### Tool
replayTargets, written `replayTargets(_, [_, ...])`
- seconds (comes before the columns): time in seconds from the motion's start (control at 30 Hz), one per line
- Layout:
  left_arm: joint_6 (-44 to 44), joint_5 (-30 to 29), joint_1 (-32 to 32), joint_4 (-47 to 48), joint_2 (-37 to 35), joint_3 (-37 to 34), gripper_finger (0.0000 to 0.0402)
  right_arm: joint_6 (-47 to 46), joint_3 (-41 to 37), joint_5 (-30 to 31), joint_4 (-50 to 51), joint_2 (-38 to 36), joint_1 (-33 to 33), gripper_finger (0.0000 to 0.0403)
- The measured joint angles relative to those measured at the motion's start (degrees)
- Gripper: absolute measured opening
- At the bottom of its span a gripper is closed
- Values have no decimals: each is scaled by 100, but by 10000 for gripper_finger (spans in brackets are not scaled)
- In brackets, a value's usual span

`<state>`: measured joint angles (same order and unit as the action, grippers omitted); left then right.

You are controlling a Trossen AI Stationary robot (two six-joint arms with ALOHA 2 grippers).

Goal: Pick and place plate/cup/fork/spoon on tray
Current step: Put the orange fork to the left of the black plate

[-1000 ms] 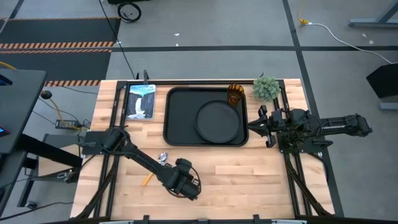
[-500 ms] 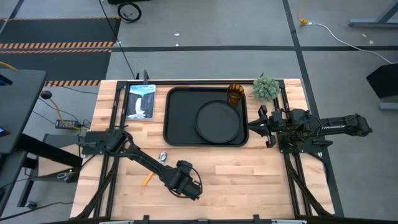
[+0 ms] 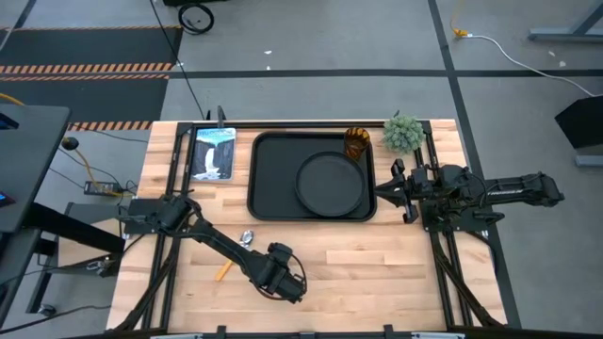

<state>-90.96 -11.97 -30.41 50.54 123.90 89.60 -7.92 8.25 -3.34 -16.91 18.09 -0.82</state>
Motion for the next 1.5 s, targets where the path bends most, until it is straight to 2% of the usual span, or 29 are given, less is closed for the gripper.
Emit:
replayTargets(0.13, [75, -2, 0, 117, -26, 26, 14, 0, 2, -89, 0, 2, 0, 64])
replayTargets(0.5, [291, -22, 15, 1003, -48, 478, 18, 0, 1, -89, 13, 2, 0, 64])
replayTargets(0.7, [516, -114, 68, 1501, -52, 1029, 19, 0, 0, -88, -1, 2, 0, 64])
replayTargets(0.83, [761, -395, 171, 2131, -62, 1506, 19, 0, 0, -87, -24, 2, 0, 64])
replayTargets(1.07, [1643, -846, 777, 2951, -68, 1818, 20, 7, 1, -87, -143, 2, 0, 64])
replayTargets(1.2, [2356, -989, 1280, 2963, -68, 1735, 20, 9, 0, -87, -146, 2, 0, 64])
replayTargets(1.5, [3814, -1857, 2384, 3063, -68, 1681, 20, 0, 1, -87, -147, 2, 0, 64])
